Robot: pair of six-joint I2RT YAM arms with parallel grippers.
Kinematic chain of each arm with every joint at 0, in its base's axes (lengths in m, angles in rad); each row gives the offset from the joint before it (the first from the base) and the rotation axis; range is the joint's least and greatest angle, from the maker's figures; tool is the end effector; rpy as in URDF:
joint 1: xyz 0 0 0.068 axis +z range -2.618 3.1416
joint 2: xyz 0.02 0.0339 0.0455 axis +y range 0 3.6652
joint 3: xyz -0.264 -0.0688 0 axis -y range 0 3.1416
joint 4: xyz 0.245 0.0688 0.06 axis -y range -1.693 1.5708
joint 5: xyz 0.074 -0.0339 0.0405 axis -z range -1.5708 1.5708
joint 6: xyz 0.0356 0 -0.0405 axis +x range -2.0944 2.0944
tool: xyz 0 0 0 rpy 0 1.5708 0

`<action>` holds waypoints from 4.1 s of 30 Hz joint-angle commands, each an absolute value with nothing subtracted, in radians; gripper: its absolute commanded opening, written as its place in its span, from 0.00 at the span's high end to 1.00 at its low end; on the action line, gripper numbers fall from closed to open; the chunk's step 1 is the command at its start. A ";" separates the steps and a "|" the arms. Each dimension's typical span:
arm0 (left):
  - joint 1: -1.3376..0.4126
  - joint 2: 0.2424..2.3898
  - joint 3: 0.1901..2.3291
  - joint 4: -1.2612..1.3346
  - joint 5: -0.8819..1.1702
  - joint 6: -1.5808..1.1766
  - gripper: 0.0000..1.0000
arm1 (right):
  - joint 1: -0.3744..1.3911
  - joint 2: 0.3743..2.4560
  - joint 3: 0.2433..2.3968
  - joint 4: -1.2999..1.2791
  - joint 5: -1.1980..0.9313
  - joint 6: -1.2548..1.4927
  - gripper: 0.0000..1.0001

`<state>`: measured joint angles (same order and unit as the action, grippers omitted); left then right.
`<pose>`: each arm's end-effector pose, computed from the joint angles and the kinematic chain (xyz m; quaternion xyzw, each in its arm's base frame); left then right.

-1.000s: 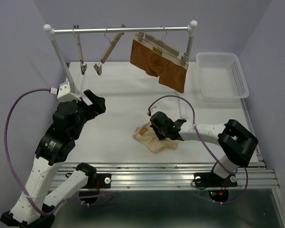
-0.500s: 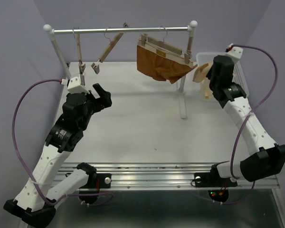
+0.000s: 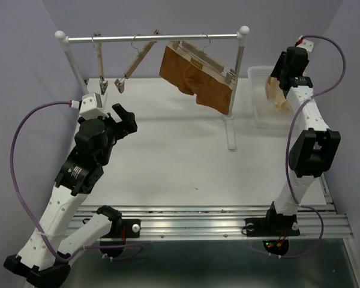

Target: Remove the underwear clipped to the hanger

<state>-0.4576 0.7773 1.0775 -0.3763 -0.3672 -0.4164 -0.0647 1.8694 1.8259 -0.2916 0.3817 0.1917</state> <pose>0.1447 -0.0570 0.4203 -0.1092 0.7236 -0.1615 0.6621 0.4443 -0.0421 0.3799 0.2113 0.7797 -0.1182 0.5774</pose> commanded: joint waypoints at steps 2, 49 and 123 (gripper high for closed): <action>-0.456 0.787 1.098 -0.316 -0.399 -0.408 0.01 | -0.067 1.884 1.841 -0.344 0.328 0.176 0.00; -0.422 1.483 1.853 -0.370 -0.357 -0.153 0.01 | -0.067 1.042 1.017 -0.152 0.015 0.463 0.00; -0.408 1.111 1.233 -0.124 -0.147 -0.124 1.00 | -0.067 1.011 0.991 -0.158 -0.200 0.391 0.00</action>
